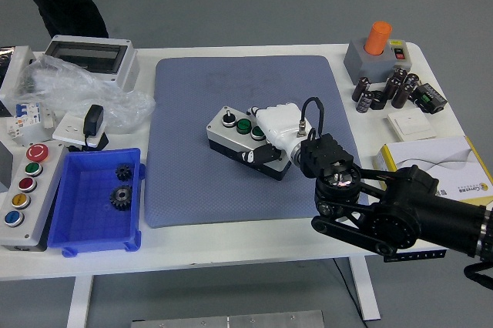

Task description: Pick up the button,place it on the desk,press the button,press the button

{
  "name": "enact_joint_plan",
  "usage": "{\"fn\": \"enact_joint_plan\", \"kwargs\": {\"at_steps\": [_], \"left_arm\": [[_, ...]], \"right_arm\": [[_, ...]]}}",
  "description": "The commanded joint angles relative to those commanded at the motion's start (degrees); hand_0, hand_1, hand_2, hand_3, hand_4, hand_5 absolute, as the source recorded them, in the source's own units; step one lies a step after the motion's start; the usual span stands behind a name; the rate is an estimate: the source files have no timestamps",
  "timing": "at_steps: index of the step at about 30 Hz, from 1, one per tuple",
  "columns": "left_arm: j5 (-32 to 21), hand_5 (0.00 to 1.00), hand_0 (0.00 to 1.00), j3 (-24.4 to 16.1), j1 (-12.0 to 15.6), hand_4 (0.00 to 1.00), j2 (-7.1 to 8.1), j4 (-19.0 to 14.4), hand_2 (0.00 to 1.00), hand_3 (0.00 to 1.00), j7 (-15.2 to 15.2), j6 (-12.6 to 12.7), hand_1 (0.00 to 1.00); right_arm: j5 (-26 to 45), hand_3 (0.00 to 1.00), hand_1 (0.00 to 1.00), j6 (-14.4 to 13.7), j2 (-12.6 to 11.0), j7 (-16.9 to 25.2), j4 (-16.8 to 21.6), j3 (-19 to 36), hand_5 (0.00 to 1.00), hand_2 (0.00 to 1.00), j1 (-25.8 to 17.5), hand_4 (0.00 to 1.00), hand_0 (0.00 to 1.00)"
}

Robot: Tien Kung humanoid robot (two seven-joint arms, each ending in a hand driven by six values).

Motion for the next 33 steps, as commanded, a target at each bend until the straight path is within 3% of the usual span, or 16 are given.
{"fn": "enact_joint_plan", "kwargs": {"at_steps": [1, 7, 19, 30, 31, 33], "left_arm": [[0.01, 0.341, 0.617, 0.0, -0.03, 0.663, 0.02, 0.0, 0.61, 0.636, -0.02, 0.01, 0.65], [-0.18, 0.343, 0.617, 0.25, 0.01, 0.664, 0.07, 0.02, 0.61, 0.638, -0.1, 0.13, 0.65], [-0.18, 0.351, 0.617, 0.5, -0.25, 0.662, 0.1, 0.03, 0.611, 0.641, -0.15, 0.12, 0.65], [-0.12, 0.355, 0.617, 0.6, -0.41, 0.661, 0.07, 0.01, 0.61, 0.64, -0.11, 0.05, 0.65], [-0.1, 0.356, 0.616, 0.6, -0.42, 0.66, 0.06, 0.01, 0.61, 0.641, -0.1, 0.04, 0.65], [-0.1, 0.356, 0.616, 0.62, -0.43, 0.66, 0.04, 0.01, 0.61, 0.641, -0.09, 0.02, 0.65]], "right_arm": [[-0.01, 0.328, 0.587, -0.81, -0.34, 1.39, 0.19, -1.35, 0.002, 0.462, 0.52, 0.615, 0.587], [-0.12, 0.328, 0.601, -3.92, -1.4, 6.53, 0.13, -4.98, 0.002, 0.471, 1.84, 0.612, 0.6], [-0.38, 0.33, 0.614, -7.19, -2.51, 14.27, -2.17, -6.61, 0.002, 0.482, 2.89, 0.608, 0.605], [-3.63, 0.336, 0.629, -7.32, -2.64, 19.79, -5.17, -7.89, 0.002, 0.54, 3.91, 0.596, 0.612], [-3.84, 0.345, 0.655, -7.24, -2.6, 20.19, -5.55, -7.98, 0.002, 0.646, 4.06, 0.544, 0.634], [-4.15, 0.345, 0.655, -7.15, -2.47, 21.35, -6.45, -8.14, 0.002, 0.646, 4.47, 0.544, 0.634]]}}
